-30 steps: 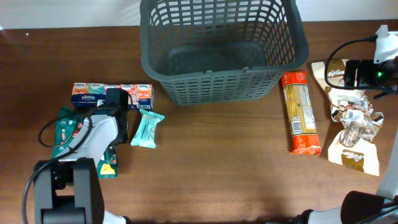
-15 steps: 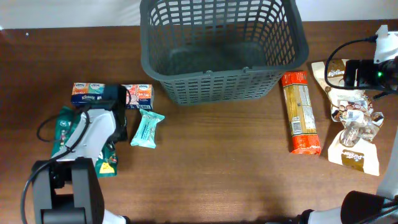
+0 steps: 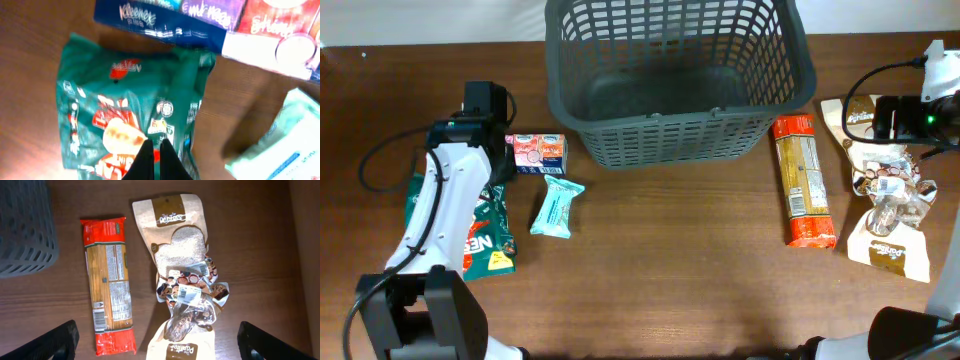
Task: Pack container
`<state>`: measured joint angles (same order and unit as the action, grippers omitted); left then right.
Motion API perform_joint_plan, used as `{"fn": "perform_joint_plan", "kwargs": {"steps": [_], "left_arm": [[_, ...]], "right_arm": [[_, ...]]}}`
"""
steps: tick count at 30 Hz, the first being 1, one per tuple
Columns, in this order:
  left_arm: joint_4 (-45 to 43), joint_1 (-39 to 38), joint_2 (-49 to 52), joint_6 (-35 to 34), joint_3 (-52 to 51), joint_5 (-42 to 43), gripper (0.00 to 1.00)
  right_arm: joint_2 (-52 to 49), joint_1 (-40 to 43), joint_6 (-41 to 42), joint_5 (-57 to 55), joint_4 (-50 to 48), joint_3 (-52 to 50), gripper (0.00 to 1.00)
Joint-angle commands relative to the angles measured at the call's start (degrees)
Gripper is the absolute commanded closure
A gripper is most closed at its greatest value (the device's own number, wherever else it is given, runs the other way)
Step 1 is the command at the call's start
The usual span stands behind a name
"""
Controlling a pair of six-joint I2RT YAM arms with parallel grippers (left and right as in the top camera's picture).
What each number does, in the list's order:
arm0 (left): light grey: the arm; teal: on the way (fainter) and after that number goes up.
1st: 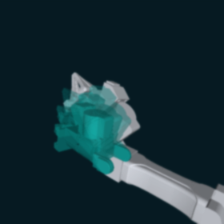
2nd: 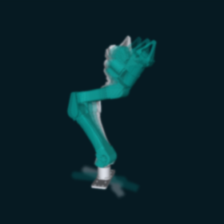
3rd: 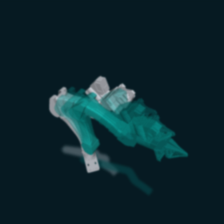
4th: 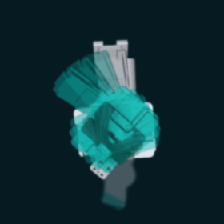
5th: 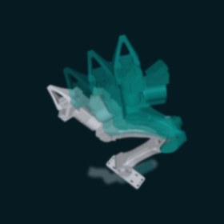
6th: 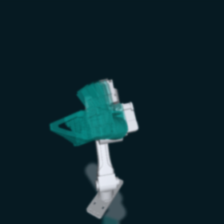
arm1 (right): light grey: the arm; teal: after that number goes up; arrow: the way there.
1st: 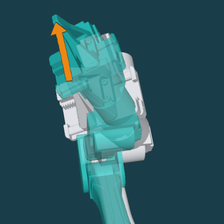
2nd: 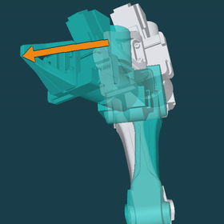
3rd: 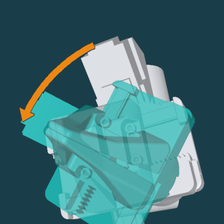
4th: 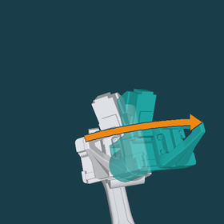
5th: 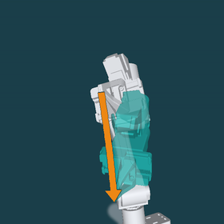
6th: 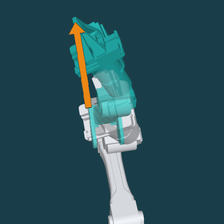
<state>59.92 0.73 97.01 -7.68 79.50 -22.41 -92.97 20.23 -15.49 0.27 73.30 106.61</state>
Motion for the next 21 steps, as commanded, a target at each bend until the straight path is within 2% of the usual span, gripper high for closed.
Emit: {"fn": "perform_joint_plan", "kwargs": {"steps": [1, 2, 5, 7, 8, 10, 17, 21], "left_arm": [[2.97, 0.20, -0.37, -0.72, 0.22, 1.81, 0.98], [3.78, 0.17, -0.37, -2.10, 0.20, 1.66, 0.96], [3.87, -0.09, -0.37, -2.89, 0.20, 1.81, 0.62], [4.20, -0.24, -0.37, -3.45, 0.20, 2.73, 0.33], [4.20, -0.24, -0.37, -3.43, 0.13, 3.26, 0.23], [4.24, -0.24, -0.37, -3.45, -0.11, 3.37, 0.14], [1.92, 0.39, -0.37, -8.13, -6.29, 0.61, 0.13], [0.13, 4.24, -0.37, -5.29, -8.17, 6.38, 0.13]], "right_arm": [[-0.04, 0.07, -0.37, 0.74, 0.00, 1.20, 0.01], [-0.04, 0.07, -0.37, 0.74, 0.00, 1.20, 0.01], [-0.04, 0.07, -0.37, 0.74, 0.00, 1.20, 0.01], [-0.07, 0.07, -0.37, 0.74, 0.00, 1.20, 0.01], [-0.04, 0.07, -0.37, 0.74, 0.00, 1.20, 0.01], [-0.04, 0.07, -0.37, 0.74, 0.00, 1.20, 0.01], [-0.04, 0.07, -0.37, 0.74, 0.00, 1.18, 0.01], [-0.04, 0.07, -0.37, 0.74, 0.00, 1.20, 0.01]]}}
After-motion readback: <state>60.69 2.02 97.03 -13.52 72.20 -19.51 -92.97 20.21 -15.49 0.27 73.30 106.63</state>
